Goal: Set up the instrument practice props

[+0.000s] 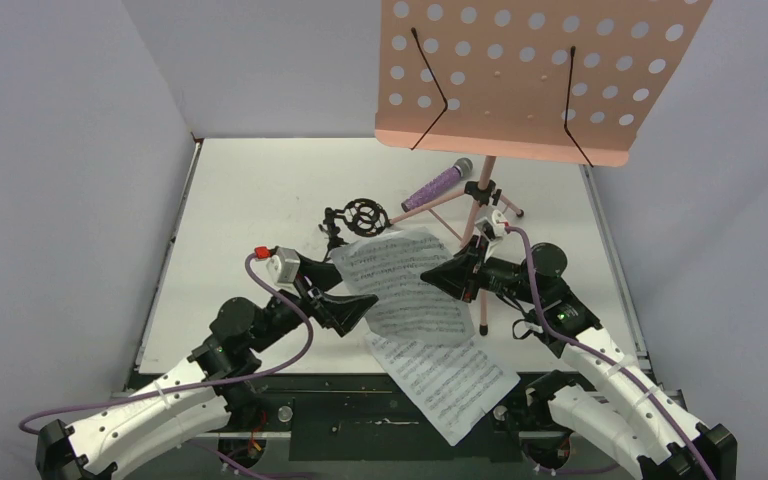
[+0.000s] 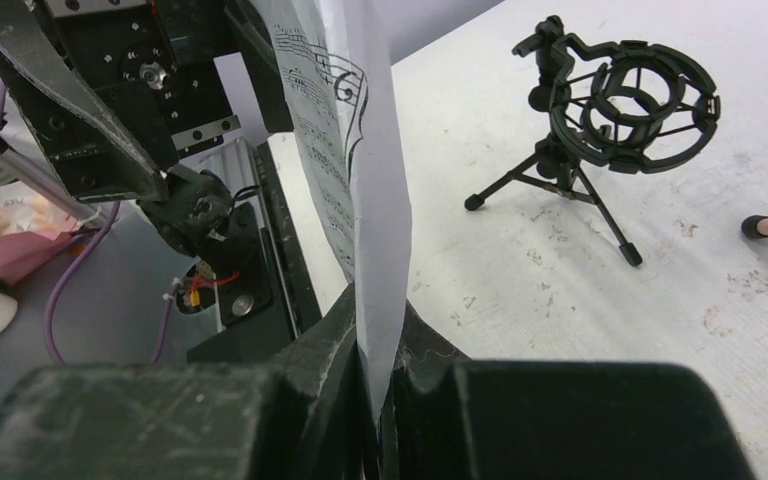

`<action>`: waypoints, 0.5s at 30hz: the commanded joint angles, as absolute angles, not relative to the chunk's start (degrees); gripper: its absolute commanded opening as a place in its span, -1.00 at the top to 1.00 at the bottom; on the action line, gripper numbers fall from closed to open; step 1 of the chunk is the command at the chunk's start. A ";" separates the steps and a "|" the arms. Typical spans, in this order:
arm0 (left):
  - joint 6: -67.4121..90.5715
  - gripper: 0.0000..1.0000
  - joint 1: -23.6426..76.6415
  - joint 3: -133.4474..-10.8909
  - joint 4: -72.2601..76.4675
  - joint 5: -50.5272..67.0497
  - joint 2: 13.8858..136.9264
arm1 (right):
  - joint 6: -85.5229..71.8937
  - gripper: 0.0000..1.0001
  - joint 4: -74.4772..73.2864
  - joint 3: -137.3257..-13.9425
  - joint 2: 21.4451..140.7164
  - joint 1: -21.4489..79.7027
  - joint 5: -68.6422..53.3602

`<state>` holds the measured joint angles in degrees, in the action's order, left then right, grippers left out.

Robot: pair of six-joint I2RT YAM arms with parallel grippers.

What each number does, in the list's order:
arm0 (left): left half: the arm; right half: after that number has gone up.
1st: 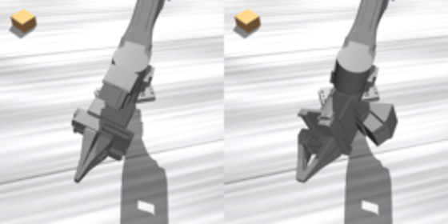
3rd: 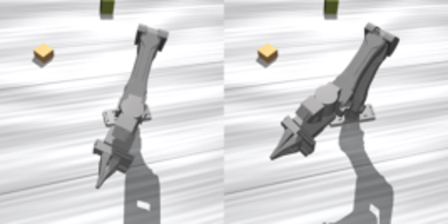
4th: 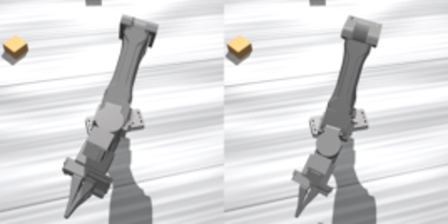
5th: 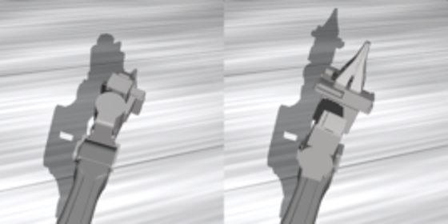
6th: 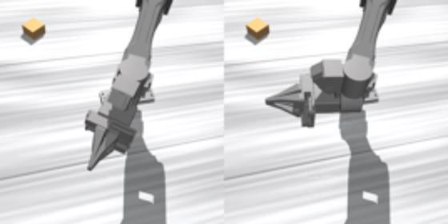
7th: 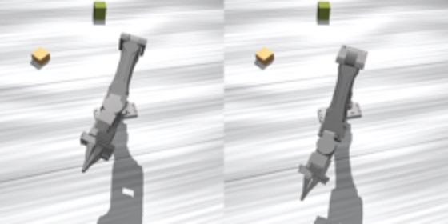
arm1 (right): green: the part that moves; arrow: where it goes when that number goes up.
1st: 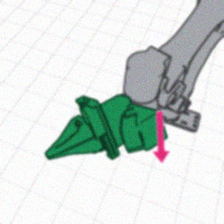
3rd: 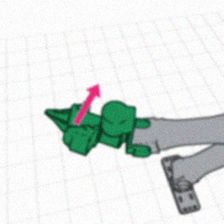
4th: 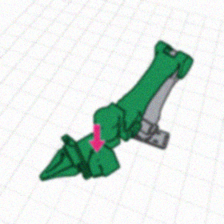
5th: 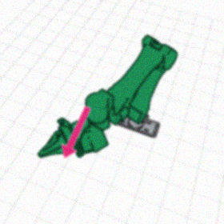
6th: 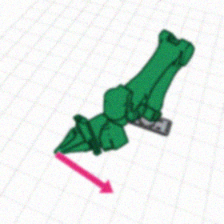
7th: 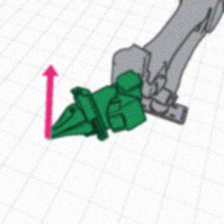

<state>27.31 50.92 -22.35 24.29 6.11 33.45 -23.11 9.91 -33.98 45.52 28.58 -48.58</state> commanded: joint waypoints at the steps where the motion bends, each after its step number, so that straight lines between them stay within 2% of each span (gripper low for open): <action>1: 25.75 -0.93 51.06 -25.71 17.01 -1.36 31.58 | -24.45 0.89 13.51 -34.80 45.10 28.63 -44.06; 9: 27.15 -0.93 51.02 -25.04 11.34 -3.12 31.38 | -26.27 0.89 13.39 -34.10 41.93 25.76 -40.62; 15: 28.85 -0.93 50.85 -23.96 13.18 -0.01 34.40 | -34.10 0.89 22.11 -30.64 42.40 16.77 -51.71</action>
